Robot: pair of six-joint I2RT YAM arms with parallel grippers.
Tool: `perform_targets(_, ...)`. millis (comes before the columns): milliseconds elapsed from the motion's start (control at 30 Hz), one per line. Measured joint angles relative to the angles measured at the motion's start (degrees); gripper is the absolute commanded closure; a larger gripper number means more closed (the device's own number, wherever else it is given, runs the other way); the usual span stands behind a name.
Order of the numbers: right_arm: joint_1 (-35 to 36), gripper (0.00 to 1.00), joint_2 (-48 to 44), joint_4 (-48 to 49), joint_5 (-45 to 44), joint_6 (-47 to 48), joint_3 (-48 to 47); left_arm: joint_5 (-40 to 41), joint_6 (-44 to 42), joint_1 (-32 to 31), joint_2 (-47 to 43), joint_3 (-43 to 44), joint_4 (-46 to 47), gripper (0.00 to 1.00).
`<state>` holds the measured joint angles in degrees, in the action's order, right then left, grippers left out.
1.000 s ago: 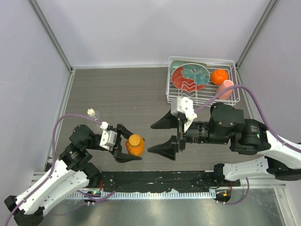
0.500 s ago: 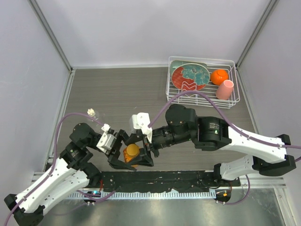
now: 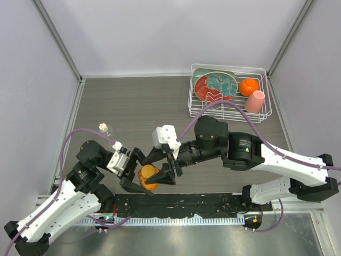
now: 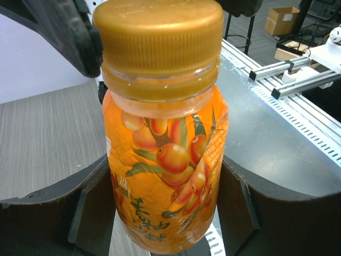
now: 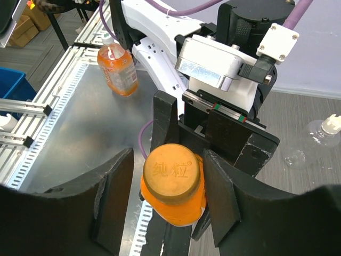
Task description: Screw on the bottle caps
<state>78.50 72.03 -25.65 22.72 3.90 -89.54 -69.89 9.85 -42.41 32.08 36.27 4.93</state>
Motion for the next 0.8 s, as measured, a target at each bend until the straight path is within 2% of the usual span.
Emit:
perform_targets(467,-1.0,0.66,-0.5,4.0,0.2,-1.1,2.8,2.2,0.4,0.0,-0.6,0.0,0.1,0.95)
perform_targets(800,-2.1,0.86,-2.8,6.7,-7.6,-3.2,5.9,11.9,0.3,0.2,-0.8,0.0,-0.3,0.96)
